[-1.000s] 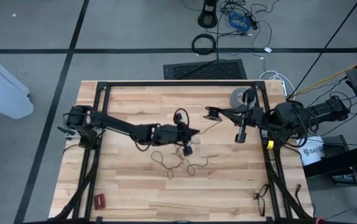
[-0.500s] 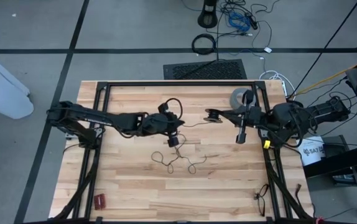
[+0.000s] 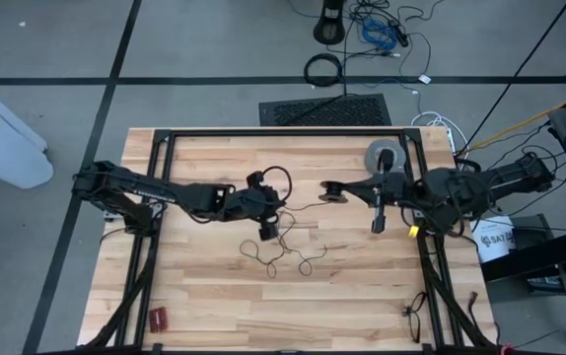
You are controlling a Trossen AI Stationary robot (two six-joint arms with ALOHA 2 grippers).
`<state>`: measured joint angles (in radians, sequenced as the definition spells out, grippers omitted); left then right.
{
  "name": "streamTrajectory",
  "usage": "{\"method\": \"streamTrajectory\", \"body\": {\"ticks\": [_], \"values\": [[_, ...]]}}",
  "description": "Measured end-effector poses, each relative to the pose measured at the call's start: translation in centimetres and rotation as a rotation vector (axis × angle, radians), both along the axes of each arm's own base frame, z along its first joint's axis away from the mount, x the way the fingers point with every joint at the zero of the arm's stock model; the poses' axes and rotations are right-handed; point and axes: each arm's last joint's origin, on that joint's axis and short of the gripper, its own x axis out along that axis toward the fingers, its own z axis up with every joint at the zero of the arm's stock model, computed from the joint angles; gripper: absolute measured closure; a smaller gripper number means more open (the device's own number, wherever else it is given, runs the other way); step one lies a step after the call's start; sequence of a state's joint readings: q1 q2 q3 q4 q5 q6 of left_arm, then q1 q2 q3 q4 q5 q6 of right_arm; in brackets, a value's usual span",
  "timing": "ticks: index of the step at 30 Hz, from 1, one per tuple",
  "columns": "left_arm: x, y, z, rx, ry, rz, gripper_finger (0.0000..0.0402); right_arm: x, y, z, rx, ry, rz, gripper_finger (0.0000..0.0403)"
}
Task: Coil cords
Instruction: Coil the black wire onto the spool
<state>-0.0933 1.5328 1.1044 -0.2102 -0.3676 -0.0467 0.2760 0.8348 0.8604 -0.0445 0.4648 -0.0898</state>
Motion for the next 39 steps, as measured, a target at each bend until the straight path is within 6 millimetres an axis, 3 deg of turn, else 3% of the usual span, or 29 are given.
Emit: {"method": "streamTrajectory", "body": {"ticks": [9, 19, 39], "values": [[-0.3, 0.0, 0.1, 0.006, 0.010, 0.002, 0.0397, 0.4, 0.2, -0.3, 0.012, 0.020, 0.027, 0.0403], [-1.3, 0.0, 1.7, 0.004, -0.031, 0.001, 0.0398, 0.4, 0.2, -1.1, 0.052, 0.083, 0.024, 0.0403], [-1.4, -0.4, 1.6, 0.002, -0.019, -0.012, 0.0398, 1.0, 0.4, -2.4, 0.042, 0.196, 0.040, 0.0403]]}}
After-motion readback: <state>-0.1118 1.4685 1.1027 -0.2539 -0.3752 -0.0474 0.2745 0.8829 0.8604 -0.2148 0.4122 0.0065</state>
